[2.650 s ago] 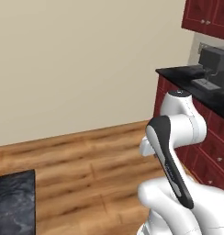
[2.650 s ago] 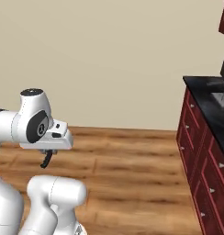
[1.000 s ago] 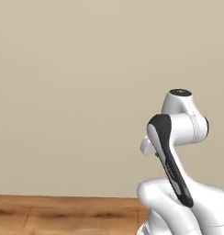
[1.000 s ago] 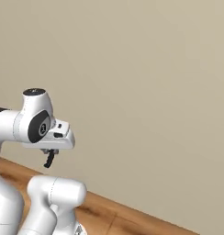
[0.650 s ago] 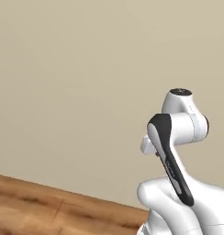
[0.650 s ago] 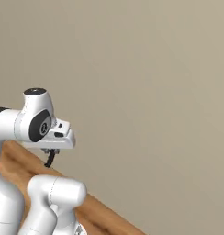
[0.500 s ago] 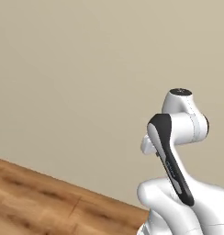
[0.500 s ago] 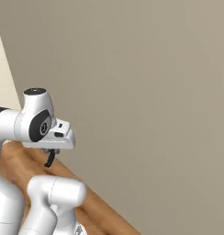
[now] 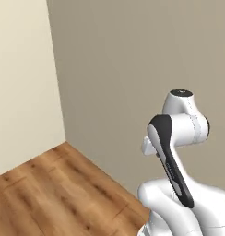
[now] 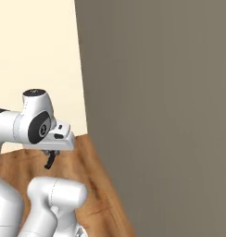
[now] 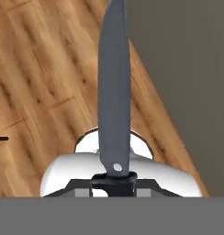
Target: Retrieve the butter from the fridge and place it on a plate on the dining table. Then retrieve the butter knife by the fridge and place it near the plate.
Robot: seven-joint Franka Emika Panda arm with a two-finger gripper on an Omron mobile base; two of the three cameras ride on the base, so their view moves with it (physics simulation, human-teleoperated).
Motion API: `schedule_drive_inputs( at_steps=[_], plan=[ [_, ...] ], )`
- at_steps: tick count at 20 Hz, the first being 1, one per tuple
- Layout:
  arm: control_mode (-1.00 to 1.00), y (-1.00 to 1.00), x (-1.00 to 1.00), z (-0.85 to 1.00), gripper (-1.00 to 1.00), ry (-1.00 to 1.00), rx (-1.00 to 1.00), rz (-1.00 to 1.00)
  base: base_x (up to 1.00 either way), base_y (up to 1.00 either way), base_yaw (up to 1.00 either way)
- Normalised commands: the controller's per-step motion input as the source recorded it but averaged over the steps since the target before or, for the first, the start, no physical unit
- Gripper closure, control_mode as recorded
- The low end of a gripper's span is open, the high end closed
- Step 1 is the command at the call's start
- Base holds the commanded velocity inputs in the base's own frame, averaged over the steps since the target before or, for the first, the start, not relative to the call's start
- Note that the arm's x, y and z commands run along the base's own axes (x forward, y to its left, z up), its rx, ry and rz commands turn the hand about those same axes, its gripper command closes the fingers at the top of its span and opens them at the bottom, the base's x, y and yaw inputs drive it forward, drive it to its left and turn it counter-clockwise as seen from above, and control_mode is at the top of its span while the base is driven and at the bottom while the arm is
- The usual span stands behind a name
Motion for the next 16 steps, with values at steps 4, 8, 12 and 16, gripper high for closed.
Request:
schedule_drive_inputs(
  at_steps=[4,8,12,16],
  plan=[
    [1.0,0.0,0.0,0.0,1.0,0.0,0.0,0.0,0.95,0.01,0.65],
    [1.0,0.0,0.0,0.0,1.0,0.0,0.0,0.0,1.0,0.0,0.65],
    [1.0,0.0,0.0,0.0,1.0,0.0,0.0,0.0,0.99,0.0,0.66],
    [1.0,0.0,0.0,0.0,1.0,0.0,0.0,0.0,0.91,0.0,0.63]
  ],
)
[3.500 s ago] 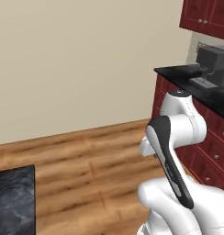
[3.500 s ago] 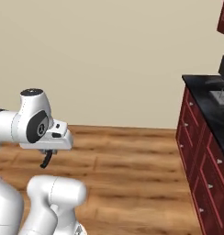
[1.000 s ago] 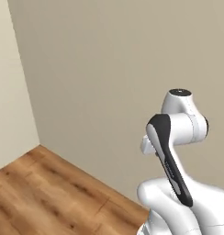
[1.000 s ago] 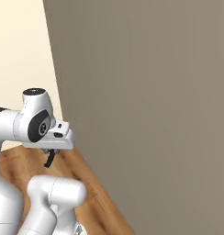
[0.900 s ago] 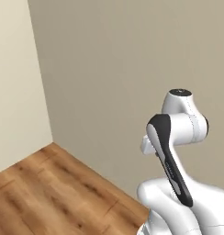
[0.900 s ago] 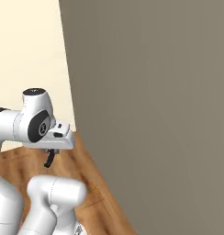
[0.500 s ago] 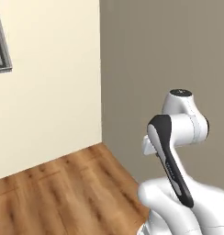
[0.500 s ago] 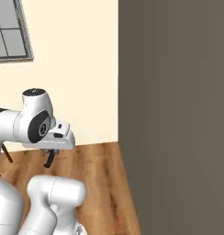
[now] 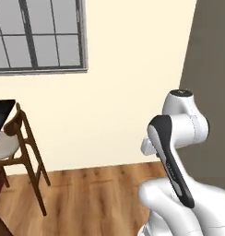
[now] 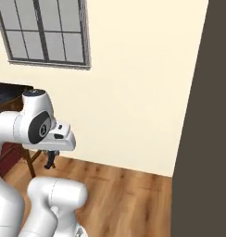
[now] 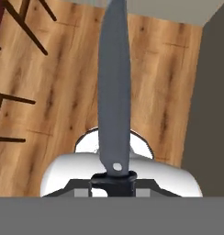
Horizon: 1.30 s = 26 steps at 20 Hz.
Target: Retrieve the butter from the fridge and place it on a plate on the dining table. Then retrieve the butter knife by the fridge and place it near the plate.
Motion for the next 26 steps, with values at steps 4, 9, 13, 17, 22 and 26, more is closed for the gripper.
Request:
schedule_drive_inputs(
  at_steps=[4,9,13,17,22,26],
  plan=[
    [1.0,0.0,0.0,0.0,1.0,0.0,0.0,0.0,0.79,0.0,0.61],
    [1.0,0.0,0.0,0.0,1.0,0.0,0.0,0.0,0.68,-0.01,0.61],
    [1.0,0.0,0.0,0.0,1.0,0.0,0.0,0.0,0.52,-0.14,0.63],
    [1.0,0.0,0.0,0.0,1.0,0.0,0.0,0.0,0.54,-0.11,0.61],
    [1.0,0.0,0.0,0.0,1.0,0.0,0.0,0.0,0.61,-0.32,0.47],
    [1.0,0.0,0.0,0.0,1.0,0.0,0.0,0.0,0.56,-0.28,0.33]
  ],
)
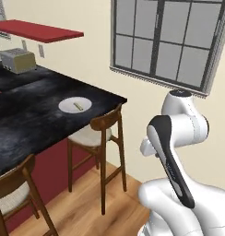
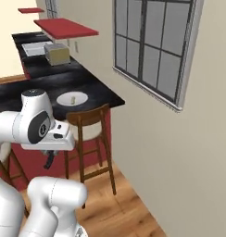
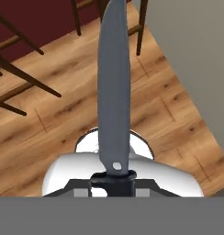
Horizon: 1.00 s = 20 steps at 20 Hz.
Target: Retrieve the butter from the fridge and place it on a plate on the dining table. Then retrieve the butter knife by the fridge and place it near the plate.
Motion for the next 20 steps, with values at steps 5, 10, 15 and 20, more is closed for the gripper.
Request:
schedule_drive_inputs(
  at_steps=[5,10,15,20],
  plan=[
    [1.0,0.0,0.0,0.0,1.0,0.0,0.0,0.0,0.84,-0.03,0.26],
    [1.0,0.0,0.0,0.0,1.0,0.0,0.0,0.0,0.81,0.02,0.43],
    [1.0,0.0,0.0,0.0,1.0,0.0,0.0,0.0,0.24,0.0,0.56],
    [1.0,0.0,0.0,0.0,1.0,0.0,0.0,0.0,0.41,-0.05,0.48]
  ],
)
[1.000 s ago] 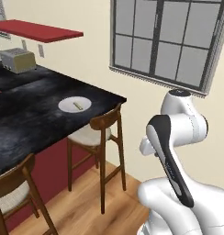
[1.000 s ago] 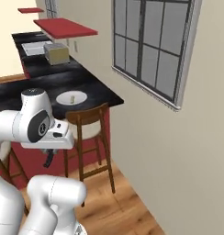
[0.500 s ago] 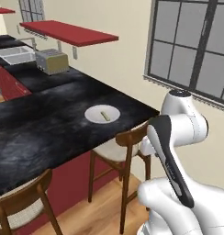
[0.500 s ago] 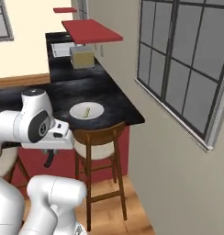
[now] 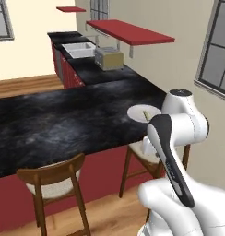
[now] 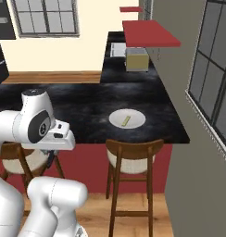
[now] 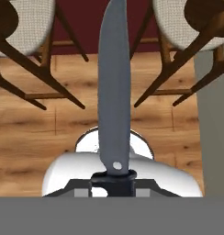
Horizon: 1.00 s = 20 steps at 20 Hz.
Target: Retrieve the butter from the fridge and place it on a plate on the dining table. Then retrieve the butter knife by the fridge and place it near the plate.
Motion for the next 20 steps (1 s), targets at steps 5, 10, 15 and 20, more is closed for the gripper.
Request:
schedule_drive_inputs(
  at_steps=[5,10,15,20],
  plan=[
    [1.0,0.0,0.0,0.0,1.0,0.0,0.0,0.0,0.6,-0.02,0.14],
    [1.0,0.0,0.0,0.0,1.0,0.0,0.0,0.0,0.65,-0.01,0.0],
    [1.0,0.0,0.0,0.0,1.0,0.0,0.0,0.0,0.72,0.0,0.0],
    [1.0,0.0,0.0,0.0,1.0,0.0,0.0,0.0,0.64,0.0,0.0]
  ],
)
